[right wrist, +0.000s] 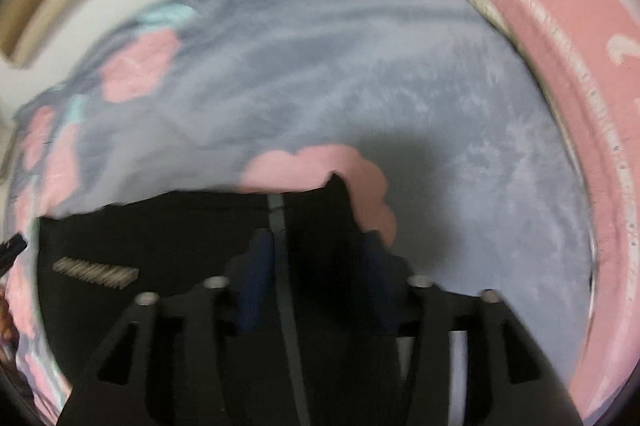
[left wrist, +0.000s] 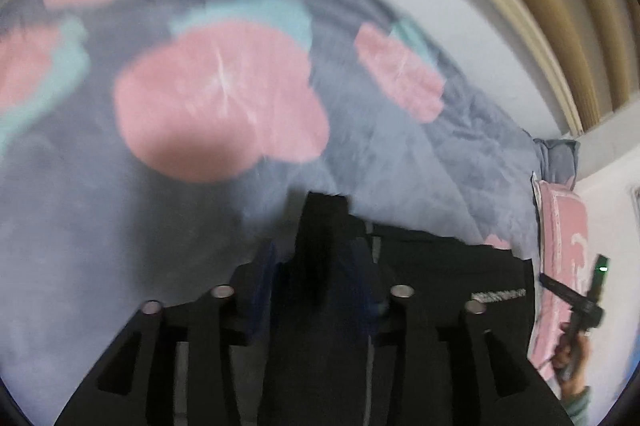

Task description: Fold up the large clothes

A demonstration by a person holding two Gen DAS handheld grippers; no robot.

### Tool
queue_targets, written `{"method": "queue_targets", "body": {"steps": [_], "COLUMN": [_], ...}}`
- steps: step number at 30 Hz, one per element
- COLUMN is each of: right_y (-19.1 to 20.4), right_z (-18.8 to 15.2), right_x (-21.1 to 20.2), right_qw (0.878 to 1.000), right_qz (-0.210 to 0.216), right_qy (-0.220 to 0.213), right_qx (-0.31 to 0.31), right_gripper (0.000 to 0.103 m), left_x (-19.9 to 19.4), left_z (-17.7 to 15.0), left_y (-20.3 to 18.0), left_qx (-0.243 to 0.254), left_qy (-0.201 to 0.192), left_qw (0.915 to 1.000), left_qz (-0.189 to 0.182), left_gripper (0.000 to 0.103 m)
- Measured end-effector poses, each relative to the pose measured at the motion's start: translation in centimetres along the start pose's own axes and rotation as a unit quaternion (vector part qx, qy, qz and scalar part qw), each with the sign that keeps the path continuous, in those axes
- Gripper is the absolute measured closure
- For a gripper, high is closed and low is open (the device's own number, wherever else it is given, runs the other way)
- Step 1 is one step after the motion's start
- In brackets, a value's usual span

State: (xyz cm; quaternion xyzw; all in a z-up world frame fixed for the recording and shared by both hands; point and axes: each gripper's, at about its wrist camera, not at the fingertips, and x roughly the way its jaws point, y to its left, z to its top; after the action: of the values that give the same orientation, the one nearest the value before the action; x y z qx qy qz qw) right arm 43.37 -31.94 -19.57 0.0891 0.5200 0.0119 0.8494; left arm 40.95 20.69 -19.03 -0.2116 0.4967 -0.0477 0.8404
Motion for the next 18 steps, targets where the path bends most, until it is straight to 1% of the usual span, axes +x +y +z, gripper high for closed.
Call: {"method": "queue_targets", "body": {"steps": [1,2,3,5,6,8,9,11,13,14,15,16,17,18], "right_y": [0.9,1.5,2.6,4.7,5.5,7.7,8.8,11.1,12.1,12.6,12.8,12.7,12.5,12.3], "right_z": [-1.1,-1.8,-3.0,-5.3,-6.1,-8.2,-9.2,-10.8,-11.8,-12.4,-12.9,-13.2,-13.3,-13.5], "right_x": [-2.1,-3.1,-4.3,-5.2,-5.4,-4.7,-4.1,-2.3,-0.3,1.3,2.2,3.4,4.0,4.4], "right_qw": [1.0,0.999,0.999,0.998,0.997,0.996,0.995,0.994,0.992,0.991,0.99,0.99,0.99,0.991], "right_qz": [0.015,0.022,0.033,0.053,0.06,0.071,0.064,0.034,0.022,0.004,-0.002,-0.004,-0.002,-0.003], "right_qy": [-0.012,-0.018,-0.022,-0.012,-0.006,0.009,0.015,0.028,0.039,0.045,0.05,0.061,0.066,0.066], "right_qx": [-0.01,-0.017,-0.027,-0.037,-0.041,-0.057,-0.074,-0.103,-0.117,-0.128,-0.132,-0.129,-0.123,-0.12], "right_gripper": [0.032,0.032,0.032,0.032,0.032,0.032,0.032,0.032,0.032,0.031,0.029,0.029,0.029,0.028], "left_x": [-1.9,-2.9,-4.2,-5.0,-5.0,-4.2,-3.4,-1.3,1.0,2.3,4.7,6.2,7.6,8.0], "left_z": [-0.7,-1.1,-2.5,-5.0,-7.1,-10.0,-11.7,-14.6,-16.4,-17.2,-18.0,-18.3,-18.2,-18.0], "left_y": [-1.1,-2.1,-3.6,-5.8,-7.6,-9.9,-11.0,-13.0,-13.7,-14.0,-14.1,-13.7,-12.8,-12.5], "left_qx": [0.017,0.028,0.043,0.063,0.081,0.097,0.104,0.115,0.119,0.129,0.136,0.125,0.095,0.081], "left_qy": [-0.015,-0.025,-0.032,-0.024,-0.013,0.002,0.011,0.03,0.053,0.065,0.08,0.088,0.093,0.094], "left_qw": [0.9997,0.9993,0.9984,0.9967,0.995,0.9932,0.9921,0.9901,0.9893,0.9885,0.9874,0.9881,0.9909,0.9921], "left_qz": [0.001,-0.004,-0.018,-0.044,-0.058,-0.065,-0.07,-0.076,-0.065,-0.046,-0.001,0.018,0.019,0.016], "left_gripper": [0.055,0.055,0.054,0.054,0.054,0.054,0.054,0.054,0.054,0.054,0.054,0.053,0.053,0.053]}}
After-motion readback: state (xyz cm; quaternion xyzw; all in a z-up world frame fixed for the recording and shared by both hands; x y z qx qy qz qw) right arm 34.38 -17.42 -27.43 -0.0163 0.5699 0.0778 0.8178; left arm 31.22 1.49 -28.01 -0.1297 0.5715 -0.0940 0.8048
